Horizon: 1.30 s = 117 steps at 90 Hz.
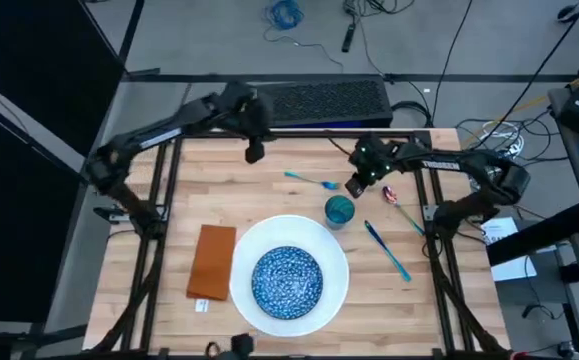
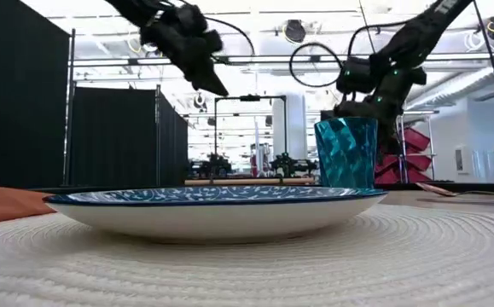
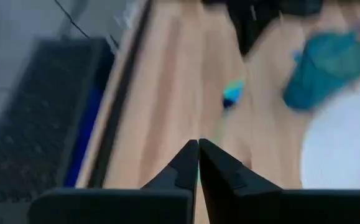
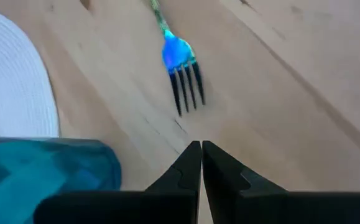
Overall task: Set table place
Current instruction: Stack the blue fork on top of the brown table napkin
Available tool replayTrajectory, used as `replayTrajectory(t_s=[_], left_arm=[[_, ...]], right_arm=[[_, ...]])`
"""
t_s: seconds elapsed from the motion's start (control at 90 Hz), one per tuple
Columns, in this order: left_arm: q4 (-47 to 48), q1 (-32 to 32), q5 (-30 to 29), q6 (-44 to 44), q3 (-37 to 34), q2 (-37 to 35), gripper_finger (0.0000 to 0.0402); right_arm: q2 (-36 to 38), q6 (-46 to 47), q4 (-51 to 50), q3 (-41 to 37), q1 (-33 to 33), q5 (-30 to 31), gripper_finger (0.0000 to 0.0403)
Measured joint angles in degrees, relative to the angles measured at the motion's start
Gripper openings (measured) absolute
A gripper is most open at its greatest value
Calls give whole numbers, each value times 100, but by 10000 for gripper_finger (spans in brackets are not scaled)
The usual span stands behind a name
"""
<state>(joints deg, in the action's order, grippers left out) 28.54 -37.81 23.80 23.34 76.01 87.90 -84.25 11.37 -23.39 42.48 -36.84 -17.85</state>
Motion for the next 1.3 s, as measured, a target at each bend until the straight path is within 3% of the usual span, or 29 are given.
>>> replayTrajectory(t_s=[0.189,0.344,0.778,0.978,1.133,1.3], left_arm=[[-194,6,1,-36,-537,-585,0],[-126,6,3,-6,-571,-744,0],[67,-26,6,113,-570,-748,0],[324,-89,2,151,-569,-748,0],[377,-84,-3,259,-569,-746,0],[122,-85,-3,260,-569,-746,0]], right_arm=[[-462,244,150,0,95,-53,0],[-700,443,520,173,220,-136,0],[-2082,-97,-34,2365,677,-257,0],[-1768,-591,-1284,2766,506,981,0],[-1389,-582,-1843,2533,84,846,0],[-1626,-514,-1987,2311,31,571,0]])
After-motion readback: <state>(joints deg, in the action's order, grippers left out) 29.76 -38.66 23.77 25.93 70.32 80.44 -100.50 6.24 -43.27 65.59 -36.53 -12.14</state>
